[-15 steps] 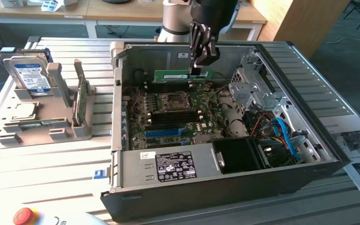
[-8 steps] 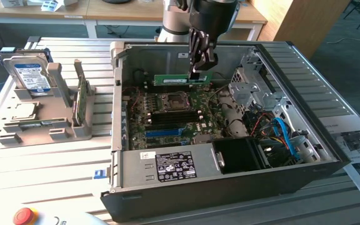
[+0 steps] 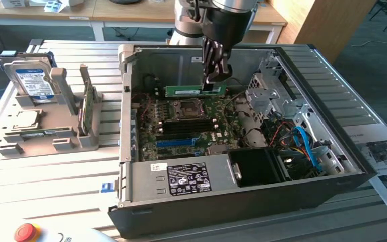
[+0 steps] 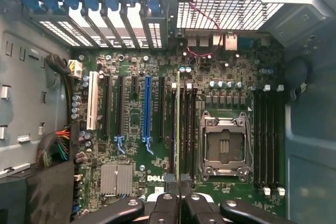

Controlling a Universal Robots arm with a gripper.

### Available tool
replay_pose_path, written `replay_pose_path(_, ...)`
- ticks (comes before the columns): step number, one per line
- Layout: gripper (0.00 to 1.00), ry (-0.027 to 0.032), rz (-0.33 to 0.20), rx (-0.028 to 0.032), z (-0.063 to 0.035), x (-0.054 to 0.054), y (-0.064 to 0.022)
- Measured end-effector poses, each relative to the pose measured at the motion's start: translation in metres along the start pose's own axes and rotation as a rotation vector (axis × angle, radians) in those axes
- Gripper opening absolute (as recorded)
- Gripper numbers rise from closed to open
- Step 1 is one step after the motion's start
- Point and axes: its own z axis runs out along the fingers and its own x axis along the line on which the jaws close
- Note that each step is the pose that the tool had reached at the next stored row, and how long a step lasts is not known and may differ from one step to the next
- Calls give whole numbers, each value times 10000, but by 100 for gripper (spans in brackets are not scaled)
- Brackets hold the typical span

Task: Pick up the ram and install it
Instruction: 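Insert the ram into the slot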

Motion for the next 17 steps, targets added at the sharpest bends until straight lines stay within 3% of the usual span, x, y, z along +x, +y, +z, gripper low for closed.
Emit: replay_pose_path(17,12,-1,-1,1,309,-5,-22)
